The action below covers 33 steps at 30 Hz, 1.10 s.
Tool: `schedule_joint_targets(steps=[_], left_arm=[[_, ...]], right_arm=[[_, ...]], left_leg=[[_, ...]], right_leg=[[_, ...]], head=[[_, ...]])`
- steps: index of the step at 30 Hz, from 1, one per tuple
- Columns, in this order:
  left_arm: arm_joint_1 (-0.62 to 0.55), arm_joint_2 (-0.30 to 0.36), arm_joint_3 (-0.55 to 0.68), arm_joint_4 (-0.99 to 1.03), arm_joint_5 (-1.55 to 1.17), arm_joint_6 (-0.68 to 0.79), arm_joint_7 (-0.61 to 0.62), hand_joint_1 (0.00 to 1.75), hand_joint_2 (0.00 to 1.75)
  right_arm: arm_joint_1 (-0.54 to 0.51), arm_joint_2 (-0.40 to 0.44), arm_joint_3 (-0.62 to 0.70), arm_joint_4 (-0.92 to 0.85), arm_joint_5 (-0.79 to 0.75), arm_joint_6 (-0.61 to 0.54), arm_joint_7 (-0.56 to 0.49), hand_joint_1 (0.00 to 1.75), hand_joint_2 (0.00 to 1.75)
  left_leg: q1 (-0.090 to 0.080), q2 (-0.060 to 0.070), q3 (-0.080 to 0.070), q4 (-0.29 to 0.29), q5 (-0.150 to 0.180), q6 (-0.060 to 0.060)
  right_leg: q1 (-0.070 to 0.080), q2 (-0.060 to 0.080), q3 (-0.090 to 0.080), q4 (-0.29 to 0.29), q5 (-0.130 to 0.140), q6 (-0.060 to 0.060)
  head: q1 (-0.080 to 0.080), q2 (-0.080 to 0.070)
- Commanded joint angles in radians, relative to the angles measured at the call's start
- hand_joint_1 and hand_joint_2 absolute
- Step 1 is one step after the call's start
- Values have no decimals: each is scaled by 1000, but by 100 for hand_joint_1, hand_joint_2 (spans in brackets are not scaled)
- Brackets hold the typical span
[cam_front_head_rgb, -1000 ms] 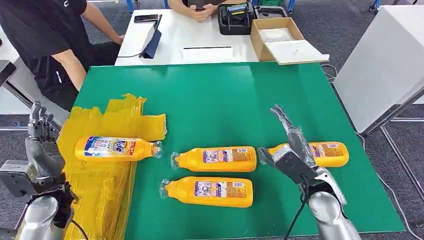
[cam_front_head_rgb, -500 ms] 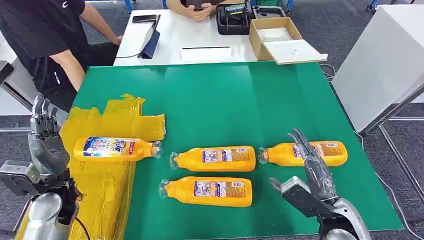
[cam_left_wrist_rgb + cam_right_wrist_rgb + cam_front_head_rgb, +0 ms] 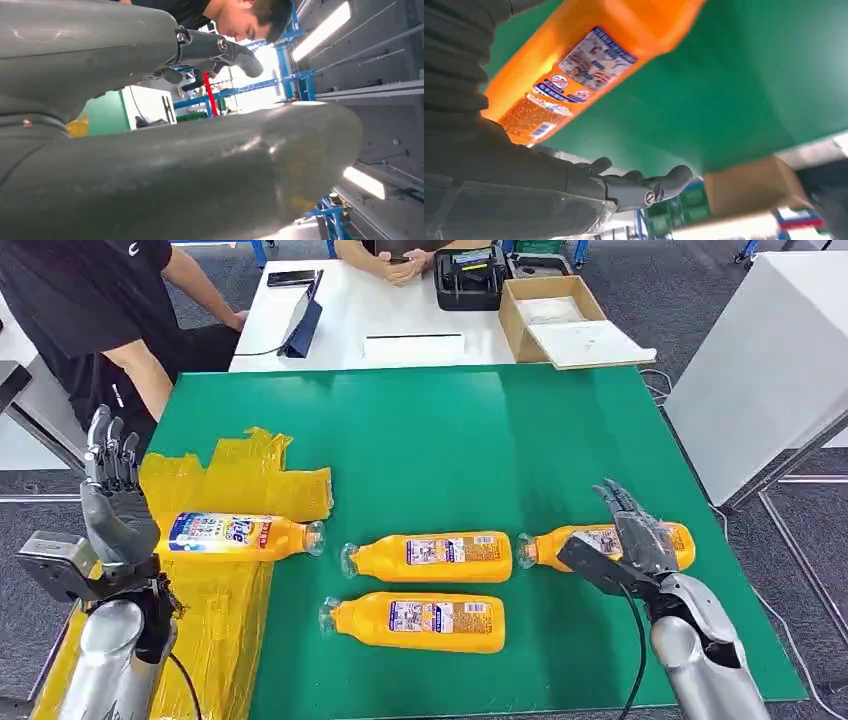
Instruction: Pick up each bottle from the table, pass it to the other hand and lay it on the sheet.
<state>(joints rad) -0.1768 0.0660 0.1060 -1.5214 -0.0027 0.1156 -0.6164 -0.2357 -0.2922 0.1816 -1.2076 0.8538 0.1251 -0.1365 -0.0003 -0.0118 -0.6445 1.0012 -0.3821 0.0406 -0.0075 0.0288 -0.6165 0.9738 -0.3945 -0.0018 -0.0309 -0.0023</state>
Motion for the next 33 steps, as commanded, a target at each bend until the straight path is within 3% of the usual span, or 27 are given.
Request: schedule_joint_targets(steps=[1, 5, 11, 16, 22, 25, 27, 33], left_arm=[[-45, 0, -25, 100, 11, 8, -5, 0, 0], [-31, 8, -21, 97, 26, 16, -8, 0, 0], [-16, 33, -21, 115, 76, 17, -29, 0, 0], [-12, 31, -23, 114, 78, 19, -31, 0, 0], [-31, 45, -44, 134, 98, 26, -35, 0, 0], [-32, 45, -44, 134, 98, 25, -35, 0, 0], [-33, 44, -48, 138, 100, 26, -34, 0, 0], [-33, 33, -53, 146, 97, 27, -35, 0, 0]], right_arm=[[-124, -25, 82, 269, -16, 3, -6, 0, 175], [-142, -32, 129, 315, -35, 20, -12, 0, 175], [-157, -144, 205, 327, -96, 101, -50, 0, 175], [-151, -149, 209, 324, -98, 100, -51, 0, 175], [-161, -227, 252, 335, -102, 137, -6, 0, 175], [-163, -233, 250, 336, -102, 136, -6, 0, 175], [-166, -245, 265, 342, -79, 125, 20, 0, 175], [-112, -280, 213, 275, -79, 106, 53, 0, 175]], left_leg=[[0, 1, 5, -1, -2, -3], [0, 2, 6, 0, -3, -3], [-1, 0, 2, 0, -2, -2], [0, 1, 2, -1, -2, -2], [-1, -2, 1, 0, -2, -2], [-1, -1, 8, 3, -7, -6], [-1, -1, 2, 0, -2, -3], [-1, -2, 3, 0, -2, -3]], right_leg=[[0, -2, 5, -1, -2, -1], [0, -1, 5, 0, -2, 0], [-1, -3, 2, 0, -2, 0], [0, -2, 2, -1, -1, 0], [-1, -4, 2, 0, -2, 0], [-1, -8, 10, 2, -6, 0], [-1, -4, 3, 0, -2, 0], [-1, -5, 3, 0, -2, 0]], head=[[0, 0], [-1, 0], [-1, 0], [0, 0], [0, 0], [0, 0], [0, 0], [0, 0]])
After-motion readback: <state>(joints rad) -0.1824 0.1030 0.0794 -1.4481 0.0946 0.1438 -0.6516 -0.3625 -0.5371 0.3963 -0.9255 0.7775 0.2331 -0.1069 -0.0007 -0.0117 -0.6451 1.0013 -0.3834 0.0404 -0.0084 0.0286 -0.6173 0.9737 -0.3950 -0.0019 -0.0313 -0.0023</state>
